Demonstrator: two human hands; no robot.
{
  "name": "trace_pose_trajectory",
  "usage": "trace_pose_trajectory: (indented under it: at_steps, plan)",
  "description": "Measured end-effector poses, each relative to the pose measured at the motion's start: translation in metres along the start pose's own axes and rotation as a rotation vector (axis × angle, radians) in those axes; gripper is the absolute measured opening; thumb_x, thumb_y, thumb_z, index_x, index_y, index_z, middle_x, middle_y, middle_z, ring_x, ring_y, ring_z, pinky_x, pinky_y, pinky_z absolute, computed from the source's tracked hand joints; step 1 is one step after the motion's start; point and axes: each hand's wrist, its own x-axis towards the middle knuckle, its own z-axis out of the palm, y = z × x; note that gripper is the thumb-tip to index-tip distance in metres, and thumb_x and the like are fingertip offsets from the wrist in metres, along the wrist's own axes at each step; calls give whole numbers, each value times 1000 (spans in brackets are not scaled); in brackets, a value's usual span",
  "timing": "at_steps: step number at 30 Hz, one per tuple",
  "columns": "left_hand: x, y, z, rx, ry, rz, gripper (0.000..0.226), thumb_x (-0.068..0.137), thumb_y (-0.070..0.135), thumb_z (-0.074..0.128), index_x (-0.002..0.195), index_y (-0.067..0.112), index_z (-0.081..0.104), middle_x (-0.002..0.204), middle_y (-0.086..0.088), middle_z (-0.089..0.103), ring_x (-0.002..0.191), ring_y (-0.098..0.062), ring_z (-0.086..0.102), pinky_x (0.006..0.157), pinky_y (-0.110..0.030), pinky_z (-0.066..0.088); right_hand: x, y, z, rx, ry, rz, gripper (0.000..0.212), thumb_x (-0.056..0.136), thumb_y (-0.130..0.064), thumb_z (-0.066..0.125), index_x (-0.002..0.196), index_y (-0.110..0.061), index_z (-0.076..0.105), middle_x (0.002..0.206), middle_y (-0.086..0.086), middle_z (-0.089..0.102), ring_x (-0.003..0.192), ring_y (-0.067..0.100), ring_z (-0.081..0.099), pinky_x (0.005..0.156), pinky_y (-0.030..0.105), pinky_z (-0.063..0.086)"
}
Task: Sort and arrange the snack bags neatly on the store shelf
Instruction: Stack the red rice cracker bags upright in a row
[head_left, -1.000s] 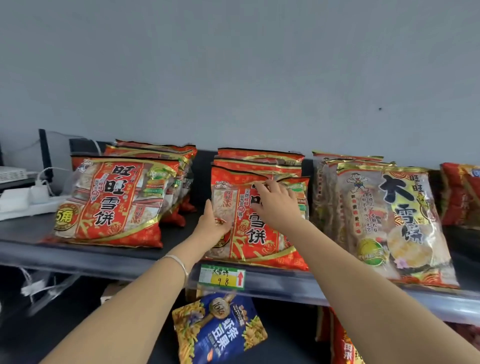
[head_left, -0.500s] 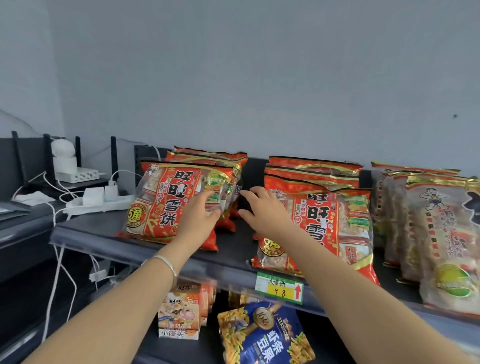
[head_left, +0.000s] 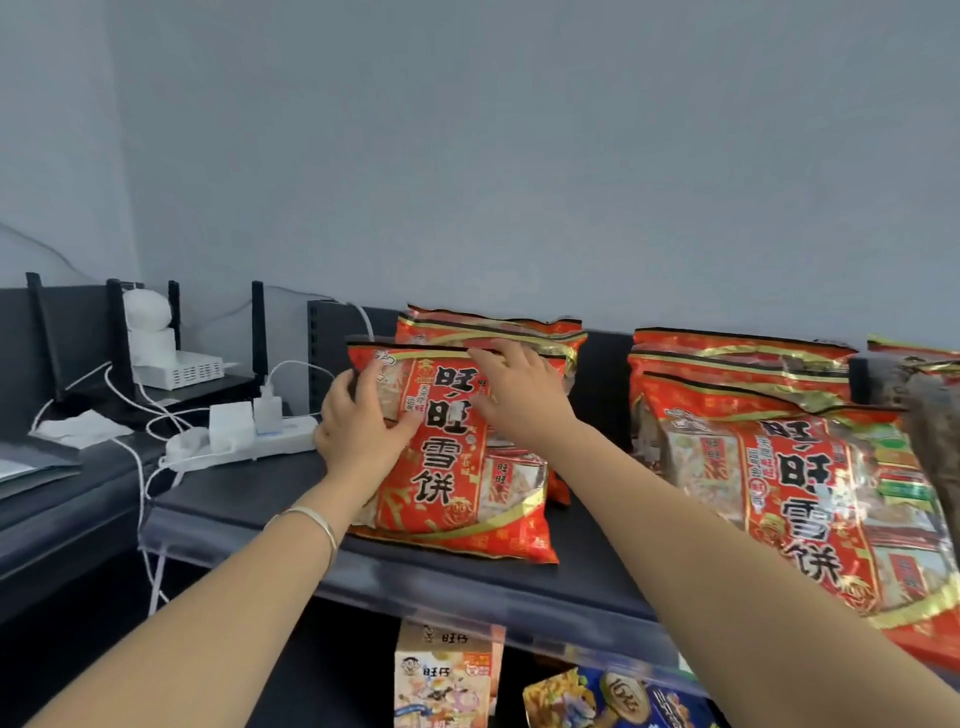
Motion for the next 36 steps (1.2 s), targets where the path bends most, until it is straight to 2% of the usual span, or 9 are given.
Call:
trace_pose_trajectory:
  at_steps: [3, 6, 9, 14, 21, 26, 30, 33, 36]
  plan:
    - [18, -19, -2, -352, -137, -108, 90, 81, 47, 68, 150, 26, 14, 152, -6, 25, 137, -28, 31, 109, -52, 32, 22, -13, 6, -52, 10, 52, 55, 99, -45, 41, 150, -28, 28, 157, 6, 29, 146, 29, 23, 118, 57, 12]
    - [24, -27, -1, -668, -307, -172, 71, 83, 40, 68, 142, 24, 32, 127, 3, 52, 124, -21, 49, 101, -40, 41, 36, -16, 8, -87, -55, 126, 58, 99, -52, 34, 151, -29, 23, 157, 6, 30, 146, 29, 24, 115, 62, 10]
    - [25, -26, 4, -725, -373, -141, 64, 83, 40, 67, 138, 26, 38, 117, 9, 54, 111, -15, 54, 97, -35, 43, 37, -11, 8, -159, -94, 214, 62, 96, -60, 31, 148, -27, 29, 152, 7, 37, 143, 33, 30, 112, 66, 10]
    - [23, -23, 20, -693, -362, -91, 65, 82, 48, 66, 137, 31, 37, 117, 12, 54, 113, -15, 54, 100, -41, 43, 26, 0, 8, -153, -32, 270, 55, 96, -60, 34, 136, -25, 48, 141, 3, 50, 135, 29, 41, 113, 61, 17]
    - [37, -26, 27, -692, -373, -134, 92, 61, 91, 43, 138, 44, 27, 139, 6, 49, 123, -23, 53, 100, -54, 41, 30, 7, 4, -140, -33, 274, 48, 98, -57, 33, 122, -23, 57, 124, 2, 61, 120, 28, 55, 106, 53, 32]
    - [77, -14, 22, -860, -388, -182, 78, 76, 75, 48, 137, 26, 38, 130, -6, 55, 108, -25, 62, 92, -50, 50, 51, 14, 0, -63, 51, 228, 42, 103, -39, 32, 135, -21, 51, 134, 6, 54, 124, 28, 50, 101, 48, 41]
    - [108, -11, 28, -947, -451, -269, 119, 49, 87, 60, 144, 23, 30, 137, -7, 52, 116, -27, 57, 98, -52, 44, 75, 19, 1, -79, 15, 227, 39, 101, -28, 38, 137, -17, 49, 135, 8, 51, 124, 29, 48, 99, 46, 43]
    - [121, -4, 30, -1002, -499, -298, 96, 72, 64, 67, 148, 23, 24, 137, -7, 50, 114, -30, 58, 93, -49, 47, 95, 20, 6, -90, -51, 242, 41, 98, -33, 42, 135, -17, 50, 133, 8, 52, 123, 29, 49, 101, 48, 40]
    - [131, -1, 38, -1060, -609, -301, 65, 83, 49, 64, 133, 12, 46, 116, -13, 65, 92, -28, 68, 74, -39, 53, 108, 22, 13, -86, -110, 275, 38, 98, -37, 44, 130, -18, 50, 127, 7, 56, 119, 29, 53, 103, 51, 40]
